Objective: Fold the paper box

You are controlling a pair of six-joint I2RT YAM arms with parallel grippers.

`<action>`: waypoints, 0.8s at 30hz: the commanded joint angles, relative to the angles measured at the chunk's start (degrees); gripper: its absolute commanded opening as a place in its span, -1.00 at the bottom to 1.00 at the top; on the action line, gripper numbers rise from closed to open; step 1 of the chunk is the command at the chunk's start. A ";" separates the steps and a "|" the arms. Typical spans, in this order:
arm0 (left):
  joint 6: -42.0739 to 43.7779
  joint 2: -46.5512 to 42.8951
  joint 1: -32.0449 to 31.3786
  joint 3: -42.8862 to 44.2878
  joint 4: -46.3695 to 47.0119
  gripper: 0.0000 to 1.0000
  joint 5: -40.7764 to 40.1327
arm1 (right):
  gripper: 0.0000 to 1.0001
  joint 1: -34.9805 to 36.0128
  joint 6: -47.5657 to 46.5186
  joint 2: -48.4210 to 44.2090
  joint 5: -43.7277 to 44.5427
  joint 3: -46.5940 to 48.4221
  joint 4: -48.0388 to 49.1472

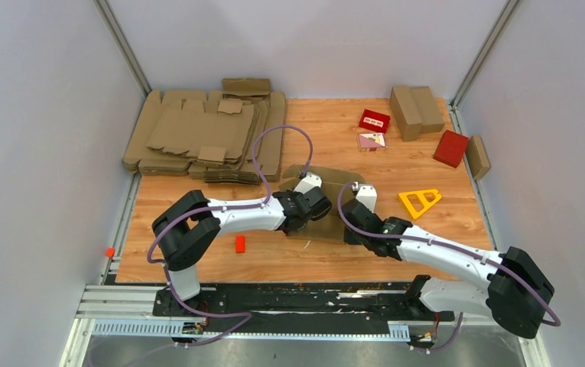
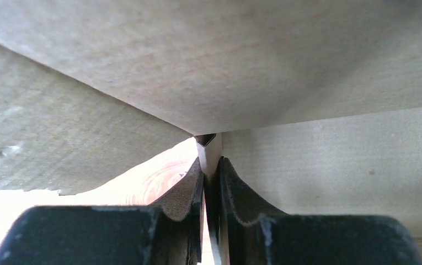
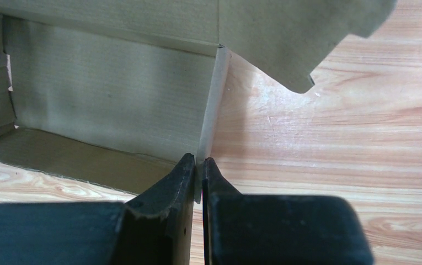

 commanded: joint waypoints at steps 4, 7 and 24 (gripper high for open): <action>3.89 0.71 -0.41 -1.02 -0.69 -0.35 -0.04 | -0.89 0.33 -1.66 -5.55 0.47 -2.06 4.76; 4.09 -0.12 -0.39 -2.55 3.41 -0.23 5.17 | -0.89 0.33 -1.73 -5.59 0.32 -2.18 4.76; 4.53 -9.63 0.30 -2.80 4.91 0.20 13.94 | -0.86 0.33 -3.17 -5.17 -0.17 -2.53 4.51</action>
